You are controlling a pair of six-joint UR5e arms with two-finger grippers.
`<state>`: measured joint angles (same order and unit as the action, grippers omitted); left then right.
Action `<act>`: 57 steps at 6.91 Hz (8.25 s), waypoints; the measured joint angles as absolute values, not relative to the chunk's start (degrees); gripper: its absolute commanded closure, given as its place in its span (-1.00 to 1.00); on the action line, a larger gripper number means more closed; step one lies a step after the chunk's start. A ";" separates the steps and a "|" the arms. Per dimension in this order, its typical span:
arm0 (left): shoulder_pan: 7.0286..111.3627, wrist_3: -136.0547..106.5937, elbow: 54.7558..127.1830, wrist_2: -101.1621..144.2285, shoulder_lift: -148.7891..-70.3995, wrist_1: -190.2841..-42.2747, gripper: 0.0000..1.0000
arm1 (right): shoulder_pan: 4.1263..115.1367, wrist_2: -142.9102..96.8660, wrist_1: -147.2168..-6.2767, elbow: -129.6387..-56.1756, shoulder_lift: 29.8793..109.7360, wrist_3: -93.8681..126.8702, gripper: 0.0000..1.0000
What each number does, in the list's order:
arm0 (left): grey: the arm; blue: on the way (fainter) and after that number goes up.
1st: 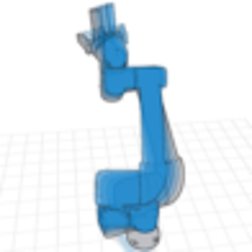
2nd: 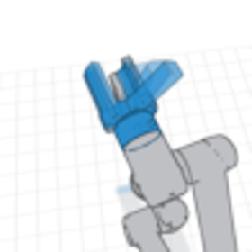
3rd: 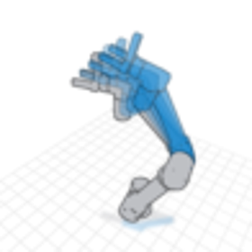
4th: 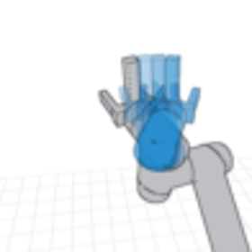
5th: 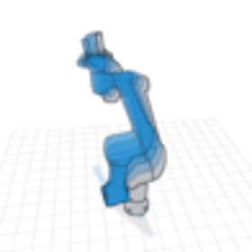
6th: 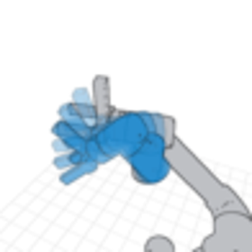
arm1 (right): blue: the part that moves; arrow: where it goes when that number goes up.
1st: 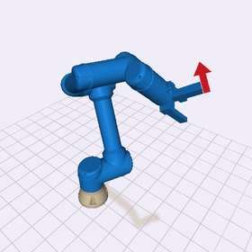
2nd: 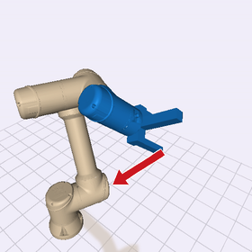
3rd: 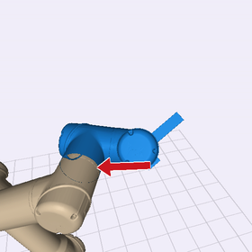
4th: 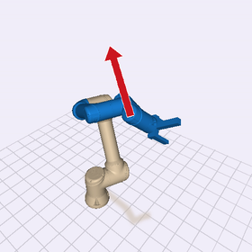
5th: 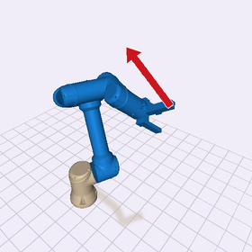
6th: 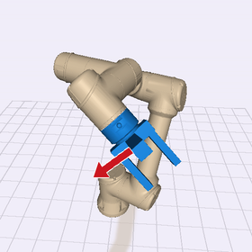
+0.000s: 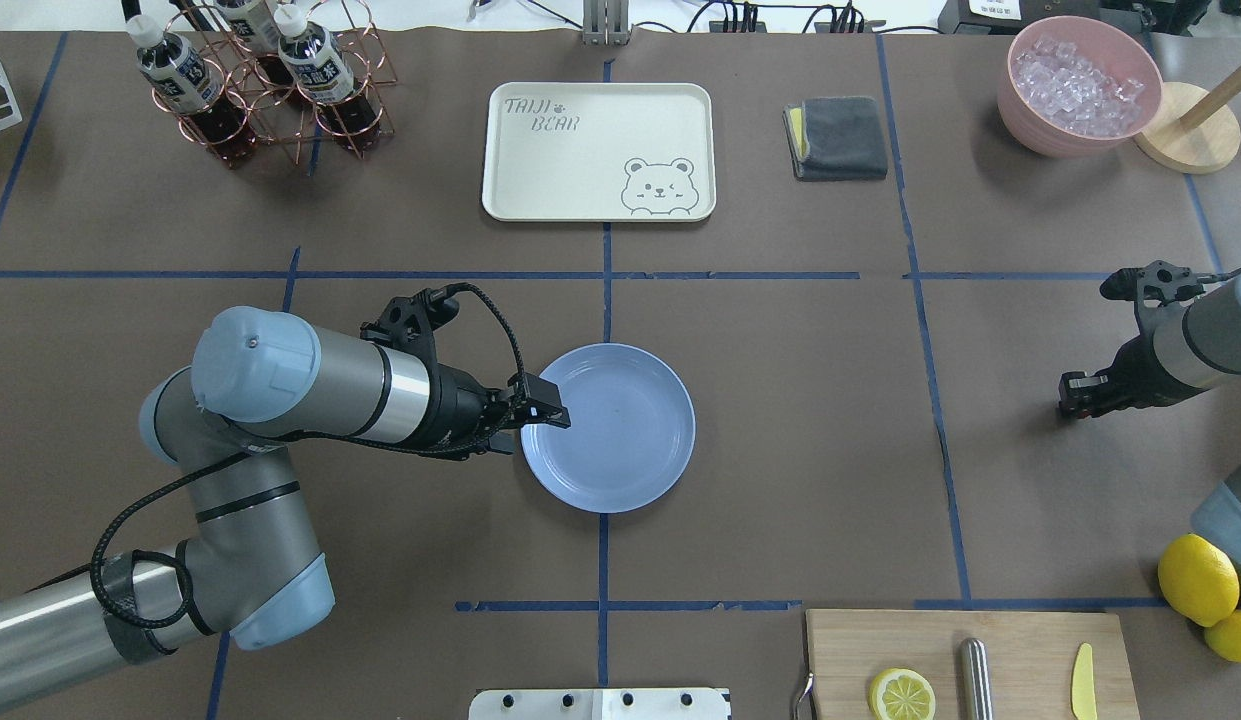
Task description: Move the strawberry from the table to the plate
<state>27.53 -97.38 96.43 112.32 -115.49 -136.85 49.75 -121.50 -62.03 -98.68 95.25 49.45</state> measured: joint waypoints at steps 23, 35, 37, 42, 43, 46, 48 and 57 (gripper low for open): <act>30.15 -96.67 101.39 112.83 -107.31 -137.29 -0.61 | 23.47 -102.39 -80.92 -87.14 47.74 88.84 1.00; 30.15 -96.68 101.36 112.67 -107.31 -137.28 -0.61 | 23.03 -102.46 -80.60 -86.75 47.64 89.01 -0.99; 30.15 -96.70 101.56 112.68 -107.26 -137.28 -0.61 | 22.90 -102.42 -80.58 -86.75 47.58 89.03 -1.00; 31.45 -94.82 102.39 113.23 -105.55 -137.37 -0.61 | 25.03 -106.34 -81.15 -96.83 52.72 89.10 -1.00; 32.00 -92.47 103.22 113.27 -103.67 -137.45 -0.61 | 27.90 -110.04 -81.24 -102.28 57.14 88.77 -1.00; 36.65 -78.82 106.09 115.76 -94.97 -137.75 -0.61 | 42.24 -124.62 -80.98 -115.00 75.07 76.77 -1.00; 45.14 -61.26 106.60 121.16 -86.99 -138.48 -0.61 | 52.69 -130.57 -80.95 -117.26 87.17 57.10 -1.00; 84.36 1.84 104.33 138.93 -77.01 -102.35 -1.00 | 82.31 -136.24 -95.41 -106.69 97.32 -4.73 -1.00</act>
<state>84.36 1.84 104.33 138.93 -77.01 -102.35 82.31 -136.24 -95.41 -106.69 97.32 -4.73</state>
